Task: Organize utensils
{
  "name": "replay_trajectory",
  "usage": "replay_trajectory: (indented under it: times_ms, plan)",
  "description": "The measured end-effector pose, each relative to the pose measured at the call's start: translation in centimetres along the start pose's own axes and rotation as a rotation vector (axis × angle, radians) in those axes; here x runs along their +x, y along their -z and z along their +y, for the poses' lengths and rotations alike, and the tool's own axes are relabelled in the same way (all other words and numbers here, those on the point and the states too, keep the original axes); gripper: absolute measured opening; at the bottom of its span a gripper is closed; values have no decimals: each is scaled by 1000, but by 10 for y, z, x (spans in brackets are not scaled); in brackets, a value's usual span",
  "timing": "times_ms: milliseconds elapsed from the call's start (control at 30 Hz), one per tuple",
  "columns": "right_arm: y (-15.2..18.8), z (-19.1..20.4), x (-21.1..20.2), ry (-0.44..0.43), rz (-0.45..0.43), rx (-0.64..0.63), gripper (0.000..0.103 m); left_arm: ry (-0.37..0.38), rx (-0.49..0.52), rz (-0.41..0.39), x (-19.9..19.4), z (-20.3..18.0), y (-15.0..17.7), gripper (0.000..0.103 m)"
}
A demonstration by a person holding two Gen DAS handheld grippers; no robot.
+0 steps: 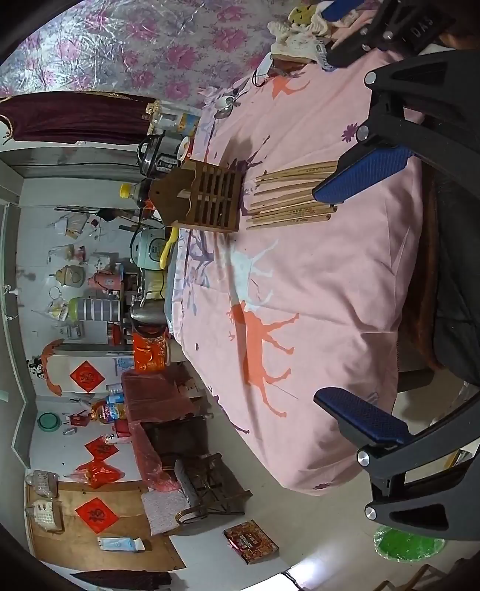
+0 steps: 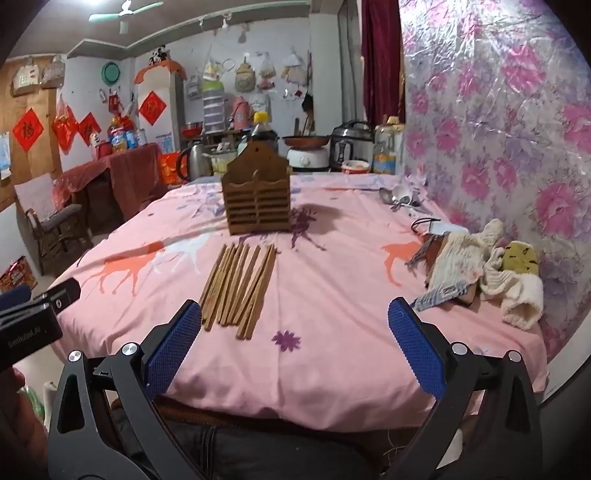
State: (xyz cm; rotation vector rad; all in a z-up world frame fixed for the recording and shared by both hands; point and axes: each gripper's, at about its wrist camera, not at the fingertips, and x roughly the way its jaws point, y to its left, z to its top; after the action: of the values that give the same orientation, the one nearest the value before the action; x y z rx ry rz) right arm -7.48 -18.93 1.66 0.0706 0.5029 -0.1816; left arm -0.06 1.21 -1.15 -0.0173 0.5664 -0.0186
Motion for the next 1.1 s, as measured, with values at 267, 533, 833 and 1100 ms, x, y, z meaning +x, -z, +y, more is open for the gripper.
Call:
replay_trajectory:
  times_ms: [267, 533, 833, 1100]
  plan:
    - [2, -3, -15, -7, -74, -10, 97, -12, 17, -25, -5, -7, -4, 98]
    - [-1, -9, -24, 25, -134, 2, 97, -15, 17, -28, -6, -6, -4, 98]
    - [0, -13, -18, 19, -110, 21, 97, -14, 24, -28, -6, -6, -4, 98]
    - [0, -15, -16, 16, -103, 26, 97, -16, 25, -30, -7, -6, -3, 98]
